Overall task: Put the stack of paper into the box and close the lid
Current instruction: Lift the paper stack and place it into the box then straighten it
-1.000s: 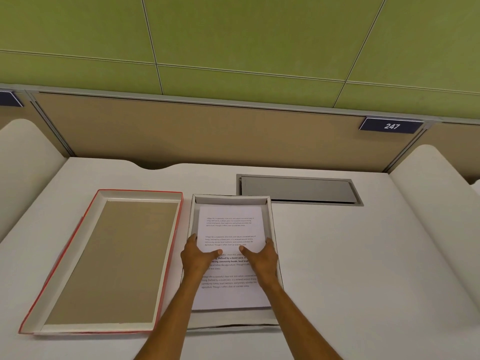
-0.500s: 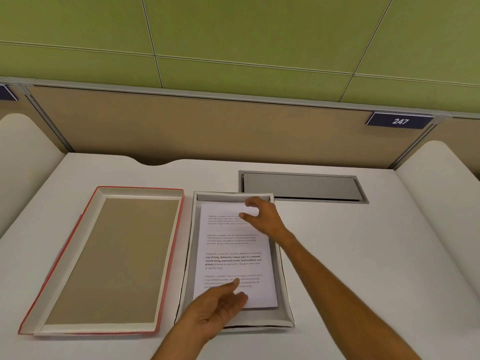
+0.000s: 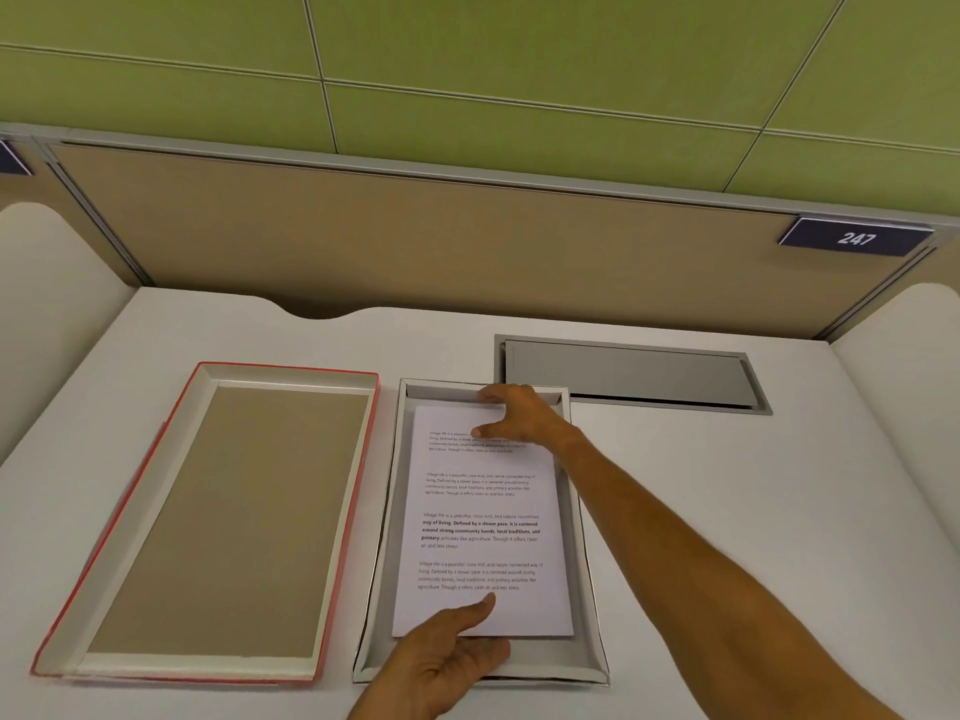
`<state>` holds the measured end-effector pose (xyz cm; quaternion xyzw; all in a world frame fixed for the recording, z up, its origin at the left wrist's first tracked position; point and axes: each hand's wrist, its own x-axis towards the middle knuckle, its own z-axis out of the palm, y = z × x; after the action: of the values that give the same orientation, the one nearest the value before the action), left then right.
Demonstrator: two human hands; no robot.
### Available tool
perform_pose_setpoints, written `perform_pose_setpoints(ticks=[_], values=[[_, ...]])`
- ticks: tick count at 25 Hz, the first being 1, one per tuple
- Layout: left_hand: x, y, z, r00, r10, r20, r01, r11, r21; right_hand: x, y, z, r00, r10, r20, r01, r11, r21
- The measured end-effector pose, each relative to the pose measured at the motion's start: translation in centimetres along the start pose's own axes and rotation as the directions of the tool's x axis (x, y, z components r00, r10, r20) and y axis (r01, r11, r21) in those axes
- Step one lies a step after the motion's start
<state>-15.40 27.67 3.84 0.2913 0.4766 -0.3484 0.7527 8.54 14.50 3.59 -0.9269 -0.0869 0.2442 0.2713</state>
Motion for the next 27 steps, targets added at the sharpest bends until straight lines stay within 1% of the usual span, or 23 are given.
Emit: perform_pose_setpoints(ticks=[3,8,12,17,20,23,26,27], values=[[0.8,0.4,-0.4,1.000,-0.016,-0.009,0.016,1.000,-0.004,0.8,0.2,0.1,0.999,-0.009,0.050,0.010,1.000,-0.016],[1.7,0.7,-0.8,1.000,-0.025,0.009,0.026,0.997,-0.069,1.0,0.8,0.6,1.000,-0.001,0.017,0.000,0.999,0.054],[1.8,0.9,-0.8,0.998,-0.027,0.049,0.031,0.995,-0.093,1.1,0.8,0.6,1.000,-0.004,0.007,0.004,0.998,0.057],[1.9,1.0,-0.9,0.998,-0.028,0.055,0.033,0.995,-0.098,0.7,0.6,0.7,1.000,-0.014,0.001,0.014,1.000,0.029],[1.7,1.1,-0.8,0.998,-0.031,0.052,0.034,0.997,-0.062,0.5,0.4,0.6,1.000,-0.025,0.012,0.025,1.000,-0.005],[1.0,1.1,-0.6,0.997,-0.046,0.060,0.044,0.999,0.025,0.2,0.1,0.1,0.998,-0.041,0.046,0.042,0.999,-0.026],[-0.7,1.7,-0.8,0.985,-0.035,0.170,0.018,0.995,0.097,-0.3,-1.2,-0.6,0.998,-0.065,0.006,0.065,0.997,0.050],[-1.4,2.4,-1.1,0.982,0.005,0.189,-0.022,0.996,0.088,-0.6,-1.8,-0.8,0.997,-0.074,-0.031,0.076,0.993,0.095]])
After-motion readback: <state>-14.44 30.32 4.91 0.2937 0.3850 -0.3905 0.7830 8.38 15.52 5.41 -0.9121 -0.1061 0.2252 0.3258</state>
